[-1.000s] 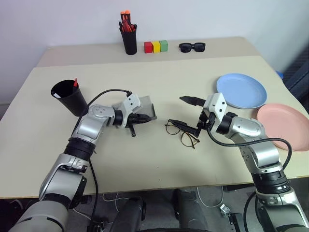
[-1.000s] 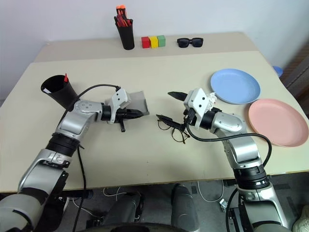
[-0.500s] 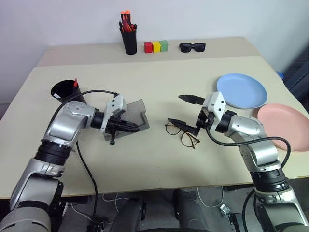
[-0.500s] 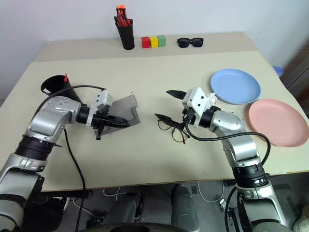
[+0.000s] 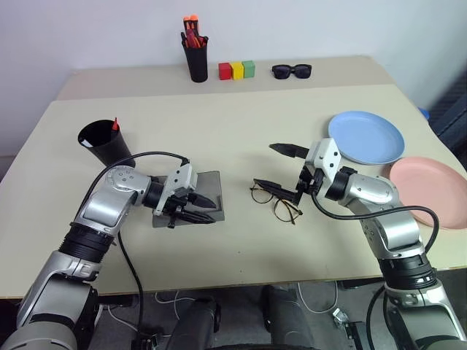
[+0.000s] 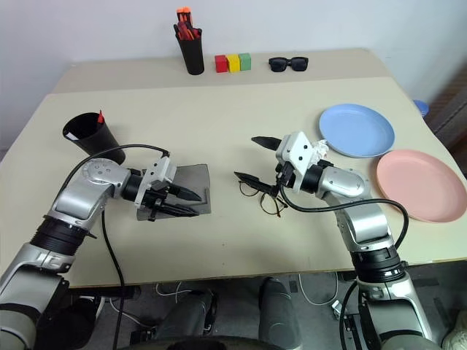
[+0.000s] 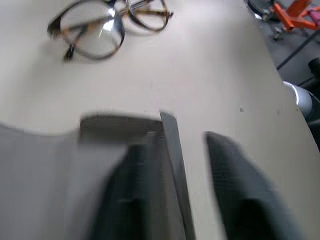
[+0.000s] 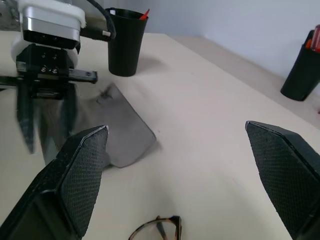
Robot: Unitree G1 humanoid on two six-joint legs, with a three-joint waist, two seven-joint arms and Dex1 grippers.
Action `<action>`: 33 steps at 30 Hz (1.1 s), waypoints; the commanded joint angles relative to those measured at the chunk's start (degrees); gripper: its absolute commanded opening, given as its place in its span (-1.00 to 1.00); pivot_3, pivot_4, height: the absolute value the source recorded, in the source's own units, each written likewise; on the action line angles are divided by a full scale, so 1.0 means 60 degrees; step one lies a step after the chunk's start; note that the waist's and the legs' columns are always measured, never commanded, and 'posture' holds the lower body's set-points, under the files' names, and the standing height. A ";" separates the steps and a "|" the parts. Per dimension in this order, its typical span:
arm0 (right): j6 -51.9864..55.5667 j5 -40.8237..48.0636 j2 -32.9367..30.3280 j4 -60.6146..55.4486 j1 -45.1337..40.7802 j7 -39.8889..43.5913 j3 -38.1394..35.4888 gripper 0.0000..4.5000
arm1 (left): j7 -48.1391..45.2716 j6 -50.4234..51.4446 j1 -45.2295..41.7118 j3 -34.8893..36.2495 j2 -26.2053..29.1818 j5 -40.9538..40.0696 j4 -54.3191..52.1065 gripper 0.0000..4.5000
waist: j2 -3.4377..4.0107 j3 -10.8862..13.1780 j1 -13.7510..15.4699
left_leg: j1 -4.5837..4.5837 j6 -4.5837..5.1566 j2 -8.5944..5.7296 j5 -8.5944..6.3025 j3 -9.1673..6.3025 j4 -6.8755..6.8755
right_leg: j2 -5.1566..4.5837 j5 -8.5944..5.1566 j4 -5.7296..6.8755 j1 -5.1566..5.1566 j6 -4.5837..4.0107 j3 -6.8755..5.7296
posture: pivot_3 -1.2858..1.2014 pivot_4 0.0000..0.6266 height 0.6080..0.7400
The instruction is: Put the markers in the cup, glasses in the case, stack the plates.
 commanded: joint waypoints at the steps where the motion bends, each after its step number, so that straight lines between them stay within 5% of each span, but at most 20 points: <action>1: 0.0313 0.0144 -0.0150 -0.0398 -0.0124 0.0047 -0.0100 1.00 | 0.0034 0.0221 -0.0127 0.0622 0.0154 -0.0508 -0.0515 0.67 | 0.0000 0.0000 0.0008 | 0.0000 0.0000 0.0000 0.0000 -0.0001 0.0000 | 0.0000 0.0000 0.0000 0.0000 0.0000 0.0000 | 0.03 -0.52 1.00; 2: 0.0750 0.0238 -0.0235 -0.0426 -0.0172 0.0052 -0.0066 1.00 | 0.0077 0.0322 -0.0066 0.0782 0.0223 -0.0640 -0.0729 0.92 | 0.0000 0.0000 0.0016 | -0.0001 0.0000 0.0000 0.0000 0.0000 0.0001 | -0.0001 0.0000 0.0000 0.0000 0.0000 0.0000 | 0.03 -0.52 1.00; 3: 0.1255 0.0171 -0.0395 -0.0447 -0.0224 0.0002 0.0026 1.00 | 0.0165 0.0357 0.0068 0.1005 0.0303 -0.0791 -0.1011 0.97 | 0.0000 0.0000 0.0021 | -0.0003 0.0001 0.0000 0.0000 -0.0001 0.0002 | -0.0001 0.0000 -0.0001 0.0000 0.0000 0.0000 | 0.03 -0.52 1.00; 13: 0.5815 -0.0894 -0.1928 -0.2249 -0.0759 -0.0934 0.1604 1.00 | 0.1547 0.1507 0.2909 0.4062 0.1102 -0.2851 -0.3837 0.97 | 0.0006 0.0003 0.0022 | -0.0007 0.0007 0.0030 -0.0004 0.0010 -0.0007 | -0.0009 -0.0001 0.0001 -0.0017 0.0000 0.0009 | 0.03 -0.52 1.00; 21: 0.8618 -0.0455 -0.1639 -0.2072 -0.1656 -0.1582 0.1494 1.00 | 0.2343 0.1311 0.4953 0.5764 0.1198 -0.3442 -0.4748 0.97 | 0.0000 0.0002 0.0099 | -0.0013 0.0010 0.0031 -0.0006 0.0015 0.0002 | -0.0011 -0.0002 -0.0009 -0.0007 0.0000 0.0004 | 0.03 -0.52 1.00; 24: 0.8914 -0.0356 -0.1741 -0.1994 -0.1726 -0.1503 0.1597 0.63 | 0.2793 0.1311 0.5110 0.5796 0.1042 -0.3496 -0.4964 1.00 | 0.0000 0.0002 0.0101 | -0.0012 0.0011 0.0030 -0.0007 0.0014 0.0001 | -0.0011 -0.0002 -0.0014 -0.0004 0.0000 0.0004 | 0.03 -0.52 1.00; 27: 0.9041 -0.0313 -0.1851 -0.1980 -0.1767 -0.1418 0.1756 -0.05 | 0.2984 0.1288 0.5170 0.5712 0.0994 -0.3598 -0.5044 1.00 | 0.0000 0.0002 0.0070 | -0.0011 0.0011 0.0030 -0.0007 0.0016 0.0000 | -0.0010 -0.0002 -0.0014 -0.0005 0.0000 0.0004 | 0.03 -0.52 1.00; 33: 0.9041 -0.0417 -0.1805 -0.1683 -0.1900 -0.1488 0.1889 -0.05 | 0.2924 0.0967 0.5354 0.5680 0.0995 -0.3563 -0.4842 1.00 | 0.0000 0.0002 0.0051 | -0.0009 0.0012 0.0030 -0.0007 0.0020 -0.0002 | -0.0009 -0.0002 -0.0014 -0.0005 0.0000 0.0003 | 0.03 -0.52 1.00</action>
